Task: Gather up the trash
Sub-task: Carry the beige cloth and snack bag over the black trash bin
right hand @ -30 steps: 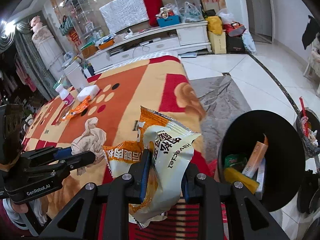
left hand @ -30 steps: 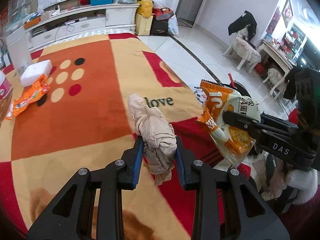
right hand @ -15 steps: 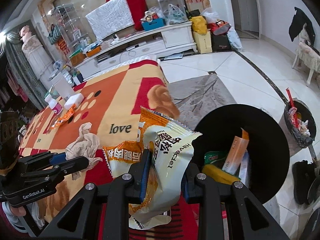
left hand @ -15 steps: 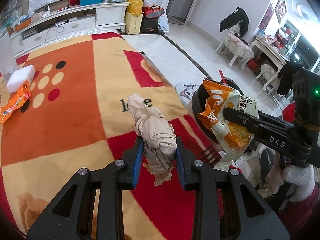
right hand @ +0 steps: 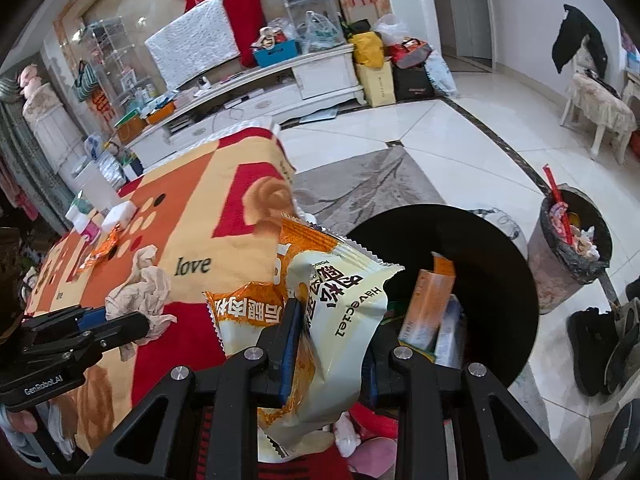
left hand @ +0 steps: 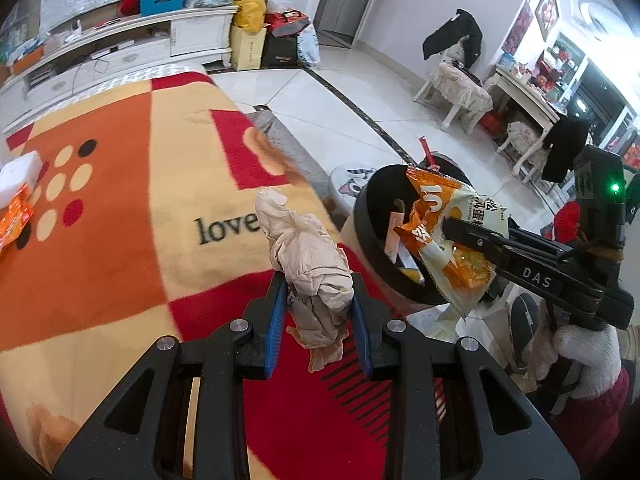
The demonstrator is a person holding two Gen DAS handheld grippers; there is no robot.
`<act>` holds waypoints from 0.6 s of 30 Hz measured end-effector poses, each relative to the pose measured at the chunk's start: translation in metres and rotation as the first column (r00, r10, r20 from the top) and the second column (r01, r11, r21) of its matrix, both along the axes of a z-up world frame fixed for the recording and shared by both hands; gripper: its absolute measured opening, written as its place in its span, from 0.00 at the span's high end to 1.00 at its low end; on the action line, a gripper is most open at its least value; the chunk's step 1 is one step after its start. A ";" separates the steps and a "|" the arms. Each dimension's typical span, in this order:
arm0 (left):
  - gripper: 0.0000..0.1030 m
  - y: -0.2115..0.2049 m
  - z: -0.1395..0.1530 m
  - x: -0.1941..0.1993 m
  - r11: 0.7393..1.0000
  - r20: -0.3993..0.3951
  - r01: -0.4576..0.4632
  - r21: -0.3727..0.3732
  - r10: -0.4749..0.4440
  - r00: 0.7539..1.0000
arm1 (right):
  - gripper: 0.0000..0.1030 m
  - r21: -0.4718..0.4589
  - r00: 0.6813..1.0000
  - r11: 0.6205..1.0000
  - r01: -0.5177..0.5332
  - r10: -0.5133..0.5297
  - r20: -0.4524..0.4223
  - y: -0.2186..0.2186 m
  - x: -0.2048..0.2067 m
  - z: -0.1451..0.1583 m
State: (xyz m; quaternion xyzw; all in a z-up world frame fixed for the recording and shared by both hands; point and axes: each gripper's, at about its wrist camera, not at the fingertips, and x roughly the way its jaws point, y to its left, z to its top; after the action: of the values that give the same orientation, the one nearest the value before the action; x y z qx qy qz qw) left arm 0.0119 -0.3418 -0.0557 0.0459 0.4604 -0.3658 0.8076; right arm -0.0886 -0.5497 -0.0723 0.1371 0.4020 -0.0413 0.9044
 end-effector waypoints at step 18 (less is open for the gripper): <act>0.73 -0.066 -0.002 0.002 0.994 -0.019 0.108 -0.016 -0.108 0.994 | 0.75 -0.037 0.991 0.991 0.131 -0.132 -0.028 -0.065 -0.003 -0.010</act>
State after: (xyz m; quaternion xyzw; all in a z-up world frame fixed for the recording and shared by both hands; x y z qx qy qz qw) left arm 0.0142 -0.4079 -0.0579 0.0610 0.4625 -0.4129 0.7822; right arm -0.0920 -0.6147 -0.0827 0.1470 0.4048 -0.1100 0.8958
